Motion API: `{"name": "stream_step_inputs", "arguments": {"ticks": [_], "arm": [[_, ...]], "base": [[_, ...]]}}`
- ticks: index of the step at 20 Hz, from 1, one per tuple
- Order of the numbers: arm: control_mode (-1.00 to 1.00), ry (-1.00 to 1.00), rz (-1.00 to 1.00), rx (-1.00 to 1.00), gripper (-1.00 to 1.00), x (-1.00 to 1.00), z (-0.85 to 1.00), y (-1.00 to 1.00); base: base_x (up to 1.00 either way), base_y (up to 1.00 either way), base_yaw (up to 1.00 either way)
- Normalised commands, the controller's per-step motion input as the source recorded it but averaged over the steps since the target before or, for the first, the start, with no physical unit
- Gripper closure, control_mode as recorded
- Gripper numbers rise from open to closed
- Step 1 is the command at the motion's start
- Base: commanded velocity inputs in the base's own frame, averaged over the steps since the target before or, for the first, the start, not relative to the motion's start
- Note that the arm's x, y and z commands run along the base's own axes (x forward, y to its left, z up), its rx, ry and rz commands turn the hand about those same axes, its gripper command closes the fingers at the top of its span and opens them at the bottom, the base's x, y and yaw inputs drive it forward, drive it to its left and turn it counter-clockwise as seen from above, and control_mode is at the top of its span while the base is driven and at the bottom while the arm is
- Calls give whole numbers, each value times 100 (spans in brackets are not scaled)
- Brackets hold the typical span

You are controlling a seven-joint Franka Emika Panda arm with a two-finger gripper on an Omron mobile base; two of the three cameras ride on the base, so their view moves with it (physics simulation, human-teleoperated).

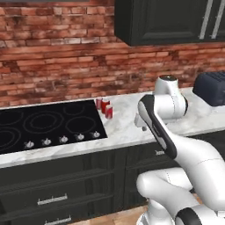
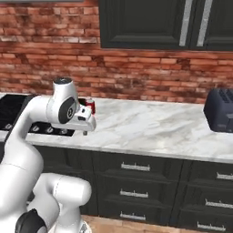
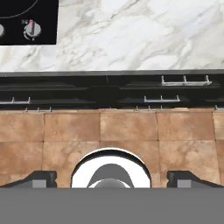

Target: Four empty soda cans are scattered around the kitchen. Gather all the cans and cluster them next to the stove for recycling.

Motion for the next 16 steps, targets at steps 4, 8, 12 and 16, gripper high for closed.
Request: {"name": "stream_step_inputs", "arguments": {"ticks": [4, 8, 12, 16], "arm": [[100, 0, 0, 0, -100, 0, 0, 0], [100, 0, 0, 0, -100, 0, 0, 0], [100, 0, 0, 0, -100, 0, 0, 0], [100, 0, 0, 0, -100, 0, 0, 0]], "base": [[-39, -11, -58], [-7, 0, -87], [0, 0, -92], [0, 0, -91]]}}
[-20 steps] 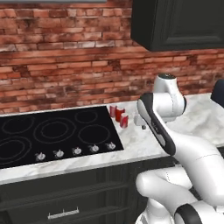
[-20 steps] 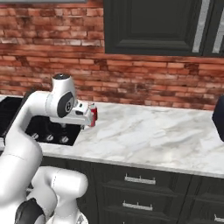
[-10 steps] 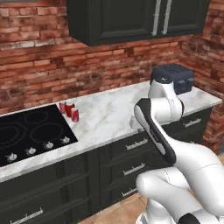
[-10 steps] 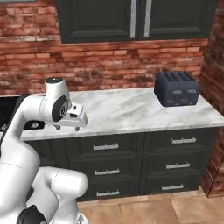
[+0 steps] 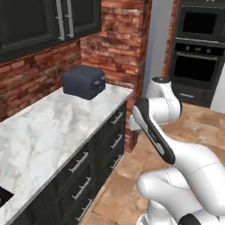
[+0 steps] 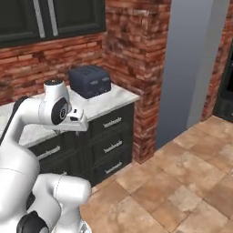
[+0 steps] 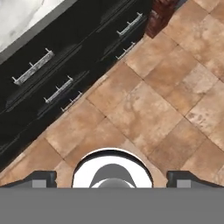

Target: Four empty soda cans are scattered around the kitchen. Gather all the cans and cluster them next to the stove for recycling.

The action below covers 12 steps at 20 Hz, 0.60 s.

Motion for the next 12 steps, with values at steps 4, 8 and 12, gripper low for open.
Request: {"name": "stream_step_inputs", "arguments": {"ticks": [4, 8, 12], "arm": [[100, 0, 0, 0, -100, 0, 0, 0], [100, 0, 0, 0, -100, 0, 0, 0], [100, 0, 0, 0, -100, 0, 0, 0]], "base": [[0, 0, -89], [13, 0, -80], [42, 0, -72]]}}
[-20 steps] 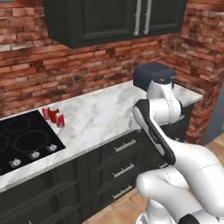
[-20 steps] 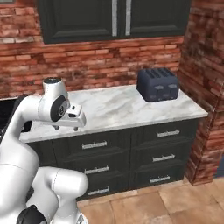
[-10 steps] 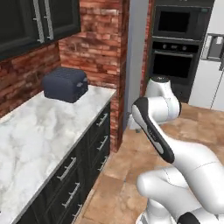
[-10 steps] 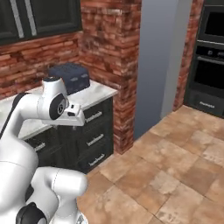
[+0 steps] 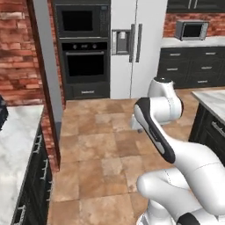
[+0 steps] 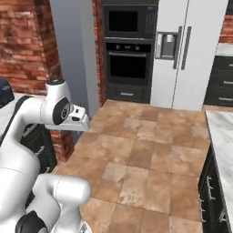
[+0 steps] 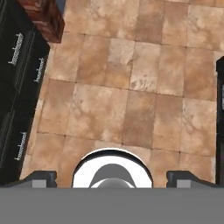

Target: Four empty soda cans are scattered around the kitchen. Gather all the cans and cluster them next to the stove for recycling.

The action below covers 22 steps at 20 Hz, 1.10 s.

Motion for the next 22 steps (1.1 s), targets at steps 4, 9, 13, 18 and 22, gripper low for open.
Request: {"name": "stream_step_inputs", "arguments": {"ticks": [4, 9, 13, 18, 22], "arm": [[100, 0, 0, 0, -100, 0, 0, 0], [100, 0, 0, 0, -100, 0, 0, 0], [100, 0, 0, 0, -100, 0, 0, 0], [100, 0, 0, 0, -100, 0, 0, 0], [100, 0, 0, 0, -100, 0, 0, 0]], "base": [[87, 3, -50], [100, 38, -19], [100, 51, -3], [100, 23, -1], [100, 0, -7]]}}
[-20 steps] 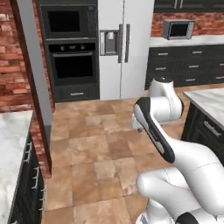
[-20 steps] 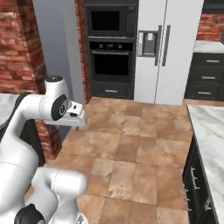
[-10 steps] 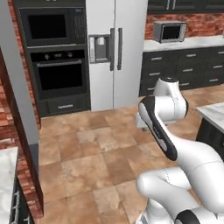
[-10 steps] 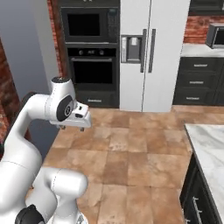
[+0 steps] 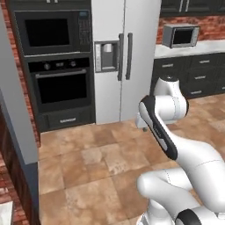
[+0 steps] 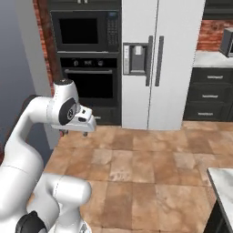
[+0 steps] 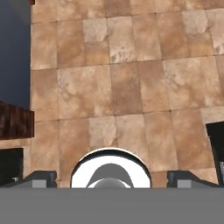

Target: Four empty soda cans are scattered around the kitchen. Gather all the cans and cluster them next to the stove for recycling.

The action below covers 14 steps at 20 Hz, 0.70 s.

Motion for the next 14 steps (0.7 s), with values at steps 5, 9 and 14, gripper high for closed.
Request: {"name": "stream_step_inputs", "arguments": {"ticks": [5, 9, 14], "arm": [[100, 0, 0, 0, -100, 0, 0, 0], [100, 0, 0, 0, -100, 0, 0, 0], [100, 0, 0, 0, -100, 0, 0, 0]], "base": [[100, 0, -6], [100, -15, 0], [88, -17, -44]]}}
